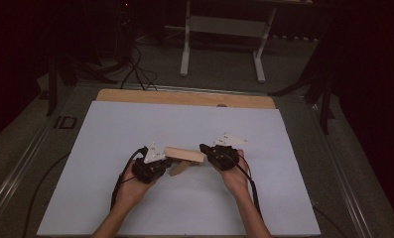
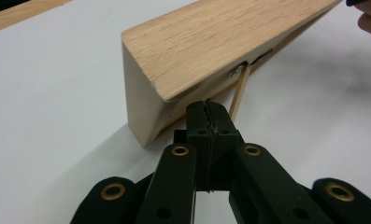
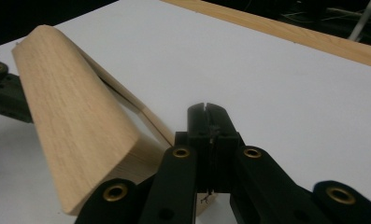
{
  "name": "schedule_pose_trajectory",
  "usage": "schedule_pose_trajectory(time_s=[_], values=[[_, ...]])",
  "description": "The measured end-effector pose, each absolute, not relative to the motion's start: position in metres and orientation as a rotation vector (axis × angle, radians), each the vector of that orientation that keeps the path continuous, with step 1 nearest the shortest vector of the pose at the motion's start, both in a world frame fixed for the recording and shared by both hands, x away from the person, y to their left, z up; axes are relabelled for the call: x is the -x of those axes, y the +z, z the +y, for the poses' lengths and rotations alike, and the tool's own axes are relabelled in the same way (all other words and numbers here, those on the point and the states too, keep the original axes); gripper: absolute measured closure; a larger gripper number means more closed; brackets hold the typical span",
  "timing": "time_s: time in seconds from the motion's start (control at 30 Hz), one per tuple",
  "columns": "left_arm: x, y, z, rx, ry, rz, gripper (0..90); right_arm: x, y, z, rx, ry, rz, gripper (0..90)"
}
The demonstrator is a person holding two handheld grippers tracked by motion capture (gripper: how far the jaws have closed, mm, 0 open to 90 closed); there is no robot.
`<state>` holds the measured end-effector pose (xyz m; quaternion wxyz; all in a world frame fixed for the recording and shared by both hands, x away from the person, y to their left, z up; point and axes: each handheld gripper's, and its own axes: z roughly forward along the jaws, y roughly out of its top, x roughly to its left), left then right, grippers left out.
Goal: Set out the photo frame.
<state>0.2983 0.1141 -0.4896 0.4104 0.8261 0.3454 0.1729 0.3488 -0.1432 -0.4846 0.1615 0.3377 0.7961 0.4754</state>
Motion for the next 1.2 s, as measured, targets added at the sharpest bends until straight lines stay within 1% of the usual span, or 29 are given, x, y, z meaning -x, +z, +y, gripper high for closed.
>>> schedule_pose_trajectory(time_s=[0.67,0.77,1.2], values=[[-0.306,-0.491,0.111,-2.066,0.444,0.893,89.5,-0.344,-0.485,-0.144,-0.947,1.354,2.288,89.9],[-0.307,-0.490,0.111,-2.043,0.409,0.898,89.5,-0.342,-0.485,-0.143,-0.943,1.356,2.289,89.9],[-0.305,-0.485,0.105,-2.048,0.420,0.878,89.5,-0.338,-0.486,-0.143,-0.933,1.364,2.289,90.0]])
